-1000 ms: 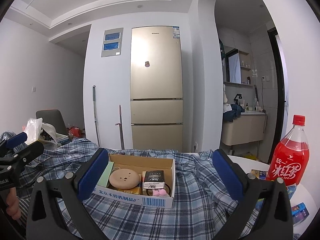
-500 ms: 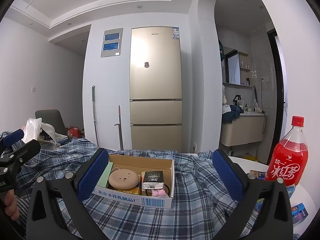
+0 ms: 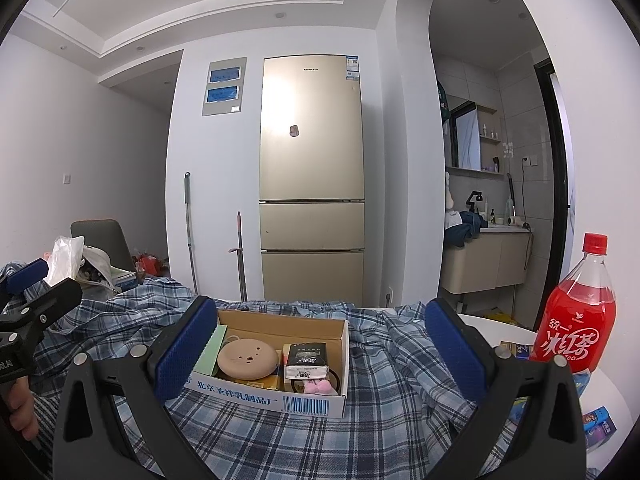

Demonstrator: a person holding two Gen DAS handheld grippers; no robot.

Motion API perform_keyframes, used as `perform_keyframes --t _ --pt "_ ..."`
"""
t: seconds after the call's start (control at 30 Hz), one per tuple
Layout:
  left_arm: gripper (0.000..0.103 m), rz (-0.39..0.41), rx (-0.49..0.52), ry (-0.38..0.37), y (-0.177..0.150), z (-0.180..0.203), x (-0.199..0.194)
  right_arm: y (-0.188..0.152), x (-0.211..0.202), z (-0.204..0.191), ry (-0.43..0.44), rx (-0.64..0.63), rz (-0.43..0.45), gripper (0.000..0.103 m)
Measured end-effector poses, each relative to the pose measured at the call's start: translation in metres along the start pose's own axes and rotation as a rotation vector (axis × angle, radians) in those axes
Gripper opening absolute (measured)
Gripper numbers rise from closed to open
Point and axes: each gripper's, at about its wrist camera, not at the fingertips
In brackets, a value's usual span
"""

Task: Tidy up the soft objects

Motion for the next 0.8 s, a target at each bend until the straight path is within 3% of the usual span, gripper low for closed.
perform_keyframes --t 0.8 --pt "0.103 -0.004 0.001 0.005 -0.0029 0.0016 0.0006 0.0002 -0.0015 -0.0005 -0.001 -0.003 0.004 0.103"
Point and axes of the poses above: each gripper's, at about its wrist camera, not at the fingertips, and x roughly the way its jaws point, z to its right, y to its top, and after that the axes turned 12 degrees about -x, right-handed
